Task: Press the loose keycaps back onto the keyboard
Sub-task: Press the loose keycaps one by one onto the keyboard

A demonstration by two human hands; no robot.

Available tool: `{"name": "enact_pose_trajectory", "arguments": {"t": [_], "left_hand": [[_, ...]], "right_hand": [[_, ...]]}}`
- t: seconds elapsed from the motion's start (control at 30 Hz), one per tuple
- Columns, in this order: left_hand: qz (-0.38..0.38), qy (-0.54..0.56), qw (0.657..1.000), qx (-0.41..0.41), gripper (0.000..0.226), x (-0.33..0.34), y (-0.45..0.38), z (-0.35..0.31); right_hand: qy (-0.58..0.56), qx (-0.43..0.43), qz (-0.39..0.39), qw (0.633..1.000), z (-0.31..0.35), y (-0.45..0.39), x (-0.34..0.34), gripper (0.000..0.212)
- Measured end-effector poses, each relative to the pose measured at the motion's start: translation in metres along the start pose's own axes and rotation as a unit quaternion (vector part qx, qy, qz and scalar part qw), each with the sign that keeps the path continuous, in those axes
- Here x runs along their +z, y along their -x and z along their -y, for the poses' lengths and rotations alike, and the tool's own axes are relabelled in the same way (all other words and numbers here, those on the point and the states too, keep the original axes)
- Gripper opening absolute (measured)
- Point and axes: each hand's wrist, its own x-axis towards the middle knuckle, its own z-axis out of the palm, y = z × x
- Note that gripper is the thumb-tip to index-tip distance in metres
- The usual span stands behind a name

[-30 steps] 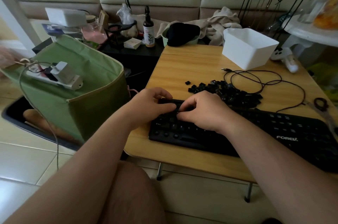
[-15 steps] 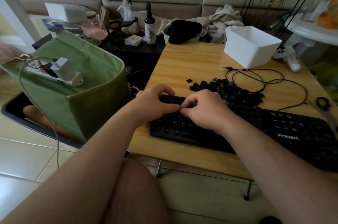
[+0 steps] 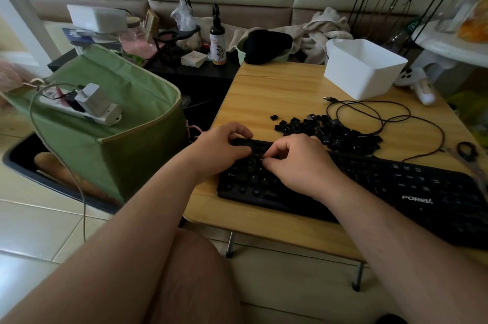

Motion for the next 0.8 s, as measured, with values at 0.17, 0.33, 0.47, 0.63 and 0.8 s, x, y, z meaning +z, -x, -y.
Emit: {"name": "enact_pose_trajectory", "arguments": {"t": [0.17,0.33,0.47,0.63,0.8], "left_hand": [[0.008,0.005,1.0,0.009,0.032,-0.001,0.002,0.001],[0.009,-0.007,1.0,0.015,0.043,0.0,-0.001,0.003],[0.002,-0.026,1.0,0.013,0.046,0.001,-0.001,0.002],[0.021,0.038,0.999,0.002,0.038,-0.003,0.002,-0.001],[0.018,0.013,1.0,0.002,0.047,-0.001,0.005,-0.004]], "right_hand": [[0.016,0.0,-0.011,1.0,0.002,0.0,0.003,0.009],[0.02,0.002,-0.019,1.0,0.004,-0.001,0.003,0.012],[0.025,-0.002,-0.02,0.999,0.006,-0.001,0.005,0.013],[0.044,0.01,-0.021,0.999,0.007,-0.004,0.007,0.011],[0.054,0.042,-0.023,0.997,0.013,-0.014,0.009,0.011]]}}
